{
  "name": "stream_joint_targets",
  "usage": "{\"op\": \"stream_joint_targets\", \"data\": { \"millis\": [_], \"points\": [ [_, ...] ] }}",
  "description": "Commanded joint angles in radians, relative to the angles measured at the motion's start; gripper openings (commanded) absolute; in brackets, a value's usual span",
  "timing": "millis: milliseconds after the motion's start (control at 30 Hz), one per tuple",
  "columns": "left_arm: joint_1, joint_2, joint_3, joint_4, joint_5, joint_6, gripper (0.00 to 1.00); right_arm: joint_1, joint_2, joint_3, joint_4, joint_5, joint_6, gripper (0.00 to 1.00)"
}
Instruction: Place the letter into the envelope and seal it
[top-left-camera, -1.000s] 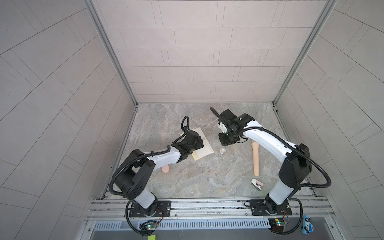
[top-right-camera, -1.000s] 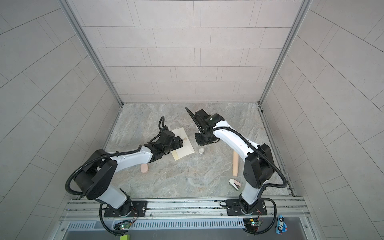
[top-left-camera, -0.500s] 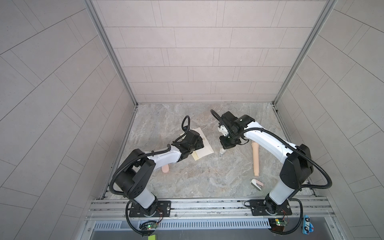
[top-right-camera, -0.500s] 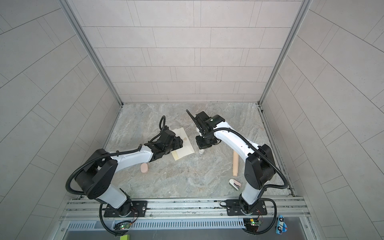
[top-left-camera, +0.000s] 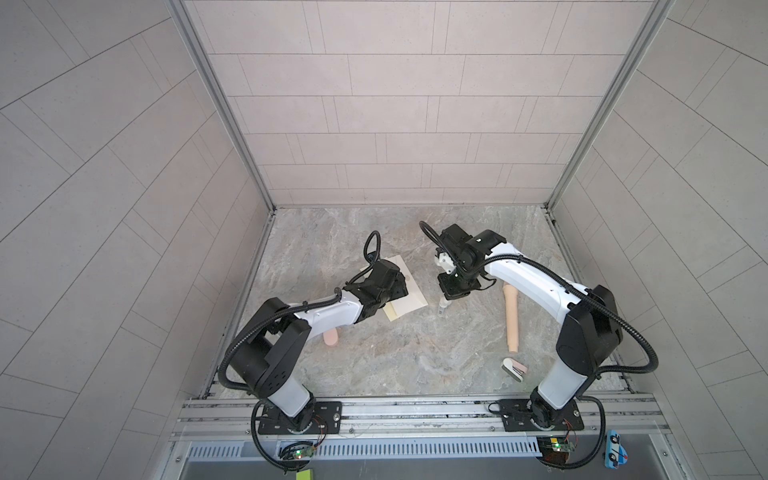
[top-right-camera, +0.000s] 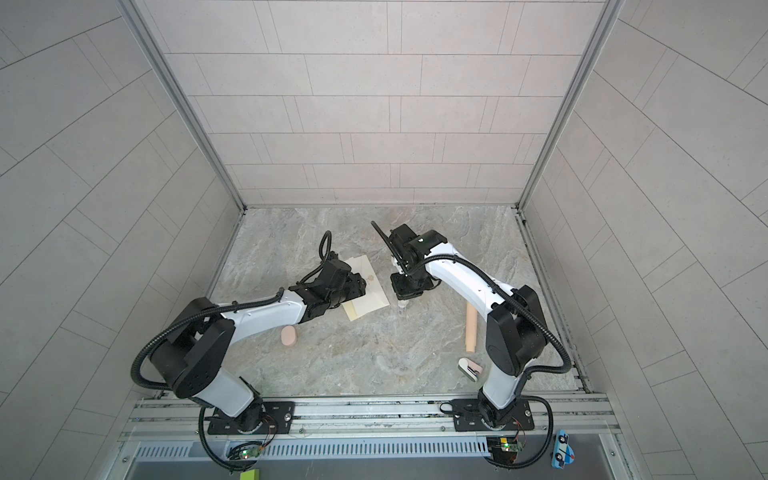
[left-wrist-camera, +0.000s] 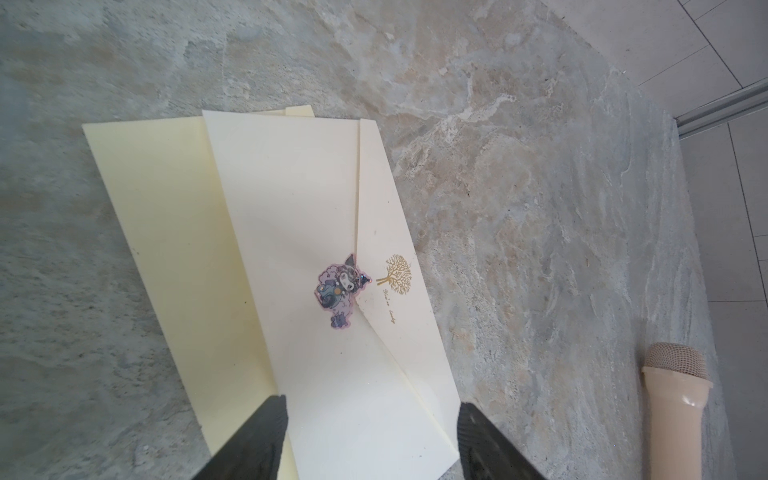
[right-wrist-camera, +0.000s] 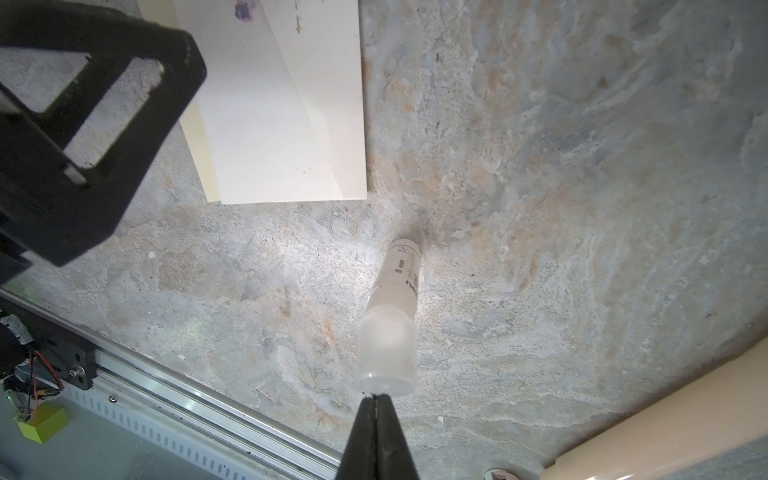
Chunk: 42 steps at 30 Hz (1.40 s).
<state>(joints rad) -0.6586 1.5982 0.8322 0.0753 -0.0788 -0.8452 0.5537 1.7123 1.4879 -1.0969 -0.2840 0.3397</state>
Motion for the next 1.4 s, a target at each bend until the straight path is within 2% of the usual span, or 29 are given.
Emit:
{"op": "stream_joint_targets", "data": {
  "millis": [0, 1367],
  "points": [
    [0.004, 0.006, 0.025, -0.014, -0.015, 0.002, 0.71, 0.0, 0.013, 0.005, -0.02, 0.006, -0.013, 0.07],
    [-0.004, 0.012, 0.044, -0.019, 0.013, 0.031, 0.71, -0.004, 0.058, 0.016, 0.009, 0.028, -0.011, 0.06]
  ]
}}
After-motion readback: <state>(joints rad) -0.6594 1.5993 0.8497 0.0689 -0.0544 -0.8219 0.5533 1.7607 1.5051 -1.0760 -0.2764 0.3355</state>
